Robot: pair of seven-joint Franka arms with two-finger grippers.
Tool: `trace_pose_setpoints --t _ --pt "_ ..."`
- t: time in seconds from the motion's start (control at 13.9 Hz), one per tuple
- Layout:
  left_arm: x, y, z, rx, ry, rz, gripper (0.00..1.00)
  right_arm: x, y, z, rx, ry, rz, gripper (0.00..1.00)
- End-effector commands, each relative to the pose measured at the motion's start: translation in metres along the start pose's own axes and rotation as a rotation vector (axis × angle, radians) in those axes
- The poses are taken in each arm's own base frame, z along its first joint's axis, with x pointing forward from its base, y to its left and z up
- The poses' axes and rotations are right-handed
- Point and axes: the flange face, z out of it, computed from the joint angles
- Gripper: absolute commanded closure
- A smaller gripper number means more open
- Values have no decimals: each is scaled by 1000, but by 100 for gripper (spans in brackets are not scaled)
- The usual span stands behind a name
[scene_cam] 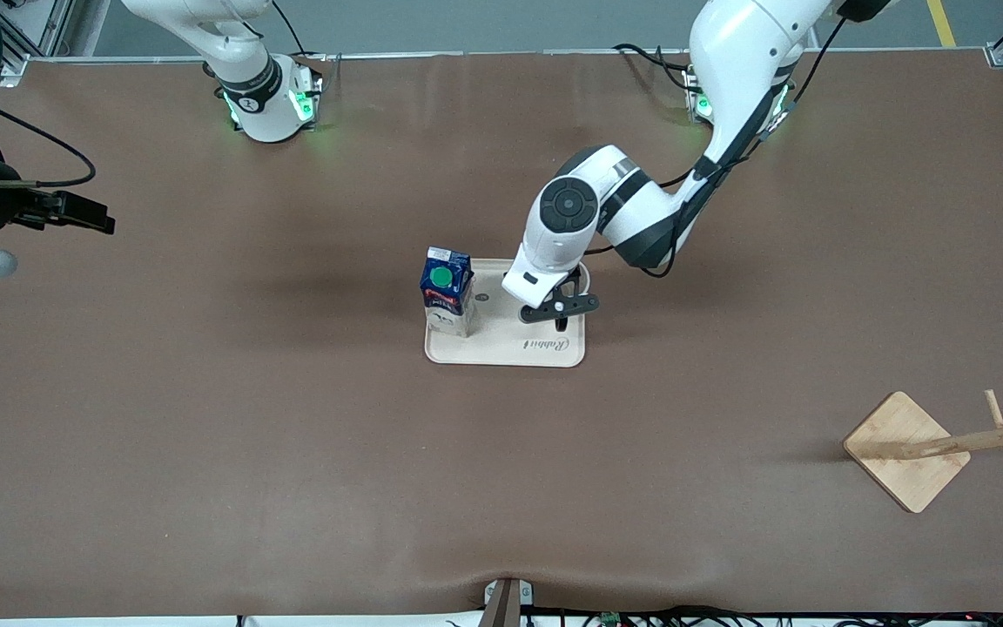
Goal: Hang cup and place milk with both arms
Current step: 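Grasp the white mug rim with the left gripper and lift it, then carry the mug to the wooden stand while the right gripper reaches the milk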
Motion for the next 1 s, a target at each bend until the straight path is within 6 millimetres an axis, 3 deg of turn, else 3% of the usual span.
trace_pose_setpoints --t 0.0,0.43,0.72,0.93 --pt "11 -19 -57 13 66 -26 100 -1 -8 -6 -5 -4 -19 0" --pt "72 -79 -130 -44 166 -124 100 -4 -16 -4 -5 -27 -26 0" --pt "116 -135 -156 -54 201 -225 100 -10 -66 -1 74 -50 40 0" --pt "153 -192 -162 -23 228 -258 100 -2 -104 16 97 -79 26 0"
